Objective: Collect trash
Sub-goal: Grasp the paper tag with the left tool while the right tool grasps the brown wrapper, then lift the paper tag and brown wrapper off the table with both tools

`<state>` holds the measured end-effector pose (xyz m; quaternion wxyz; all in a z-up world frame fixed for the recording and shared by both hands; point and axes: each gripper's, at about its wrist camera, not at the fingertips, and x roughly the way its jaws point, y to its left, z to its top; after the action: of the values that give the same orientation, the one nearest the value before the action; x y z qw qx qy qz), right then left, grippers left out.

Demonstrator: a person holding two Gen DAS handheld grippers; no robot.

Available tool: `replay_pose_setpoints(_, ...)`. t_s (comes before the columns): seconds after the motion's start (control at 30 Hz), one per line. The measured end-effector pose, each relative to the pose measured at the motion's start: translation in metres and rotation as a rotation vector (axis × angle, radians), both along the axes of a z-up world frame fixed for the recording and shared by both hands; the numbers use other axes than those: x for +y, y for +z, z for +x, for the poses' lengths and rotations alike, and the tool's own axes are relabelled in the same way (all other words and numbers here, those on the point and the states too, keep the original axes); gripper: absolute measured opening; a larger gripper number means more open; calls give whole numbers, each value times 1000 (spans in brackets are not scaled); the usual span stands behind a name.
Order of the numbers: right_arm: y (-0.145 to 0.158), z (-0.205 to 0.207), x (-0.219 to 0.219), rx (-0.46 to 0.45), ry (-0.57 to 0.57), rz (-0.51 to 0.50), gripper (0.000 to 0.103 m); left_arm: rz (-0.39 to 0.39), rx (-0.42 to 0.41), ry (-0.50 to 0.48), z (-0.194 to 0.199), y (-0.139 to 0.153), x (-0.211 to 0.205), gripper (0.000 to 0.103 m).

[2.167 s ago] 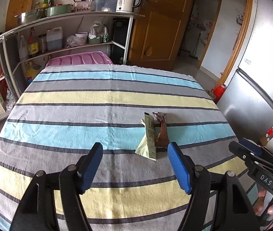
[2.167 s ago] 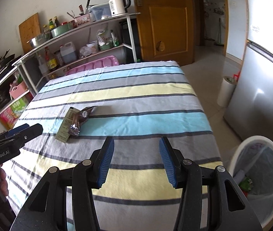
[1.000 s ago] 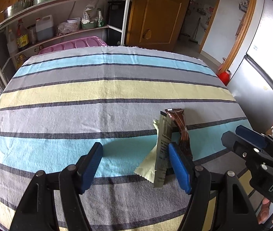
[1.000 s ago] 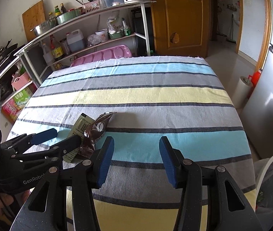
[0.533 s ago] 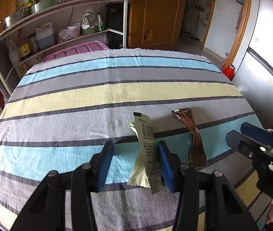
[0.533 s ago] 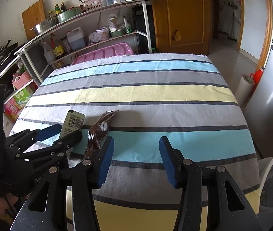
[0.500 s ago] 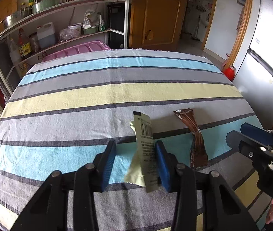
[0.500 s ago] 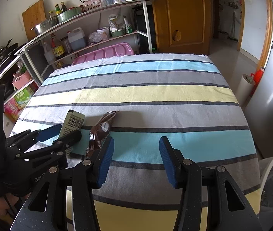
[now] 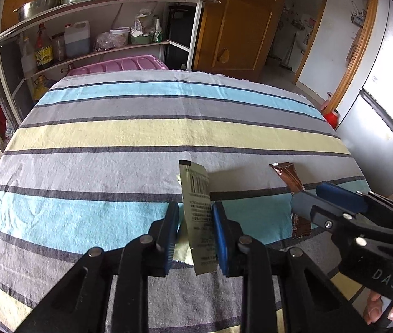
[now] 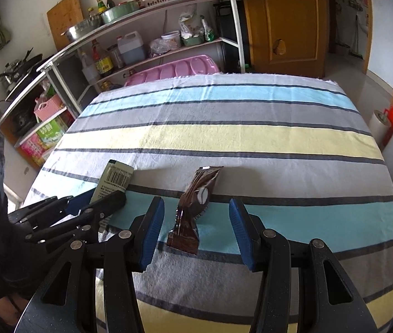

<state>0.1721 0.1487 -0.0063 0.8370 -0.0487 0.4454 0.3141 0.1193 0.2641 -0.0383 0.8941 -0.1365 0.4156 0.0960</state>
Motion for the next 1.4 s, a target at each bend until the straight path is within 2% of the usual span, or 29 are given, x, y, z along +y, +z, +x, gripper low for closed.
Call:
replay_pose_setpoints(0.13, -6, 1, 5, 1, -7, -17, 50, 0, -2, 1, -1, 0, 0, 27)
replay_pose_setpoints(0.2, -7, -1, 6, -8, -9, -20, 44, -7, -4, 2, 0, 0, -1, 27)
replay_pose_setpoints(0.27, -6, -2, 5, -20, -11, -24, 27, -13, -6, 3, 0, 0, 1, 27)
replay_pose_setpoints(0.5, -8, -4, 5, -26, -6, -31, 14, -16, -4, 4, -1, 1, 0, 26)
replay_pose_setpoints(1.03, 10, -12, -14, -47, -11, 51, 13, -6, -23, -26, -14, 15, -12, 26)
replay_pose_setpoints(1.07, 11, -13, -16, -49, -15, 58, 13, -5, -26, -30, -15, 16, -13, 20)
replay_pose_setpoints(1.13, 14, -14, -20, -51, -20, 69, 13, 2, -30, -34, -17, 19, -16, 20)
replay_pose_setpoints(1.23, 18, -16, -26, -55, -29, 80, 13, 8, -12, -34, -17, 16, -19, 19)
replay_pose_setpoints(1.3, 19, -18, -28, -56, -31, 85, 13, 42, 12, -13, -16, 11, -20, 19)
replay_pose_setpoints(1.4, 21, -21, -30, -57, -28, 94, 13, 19, 15, -1, -16, 8, -18, 20)
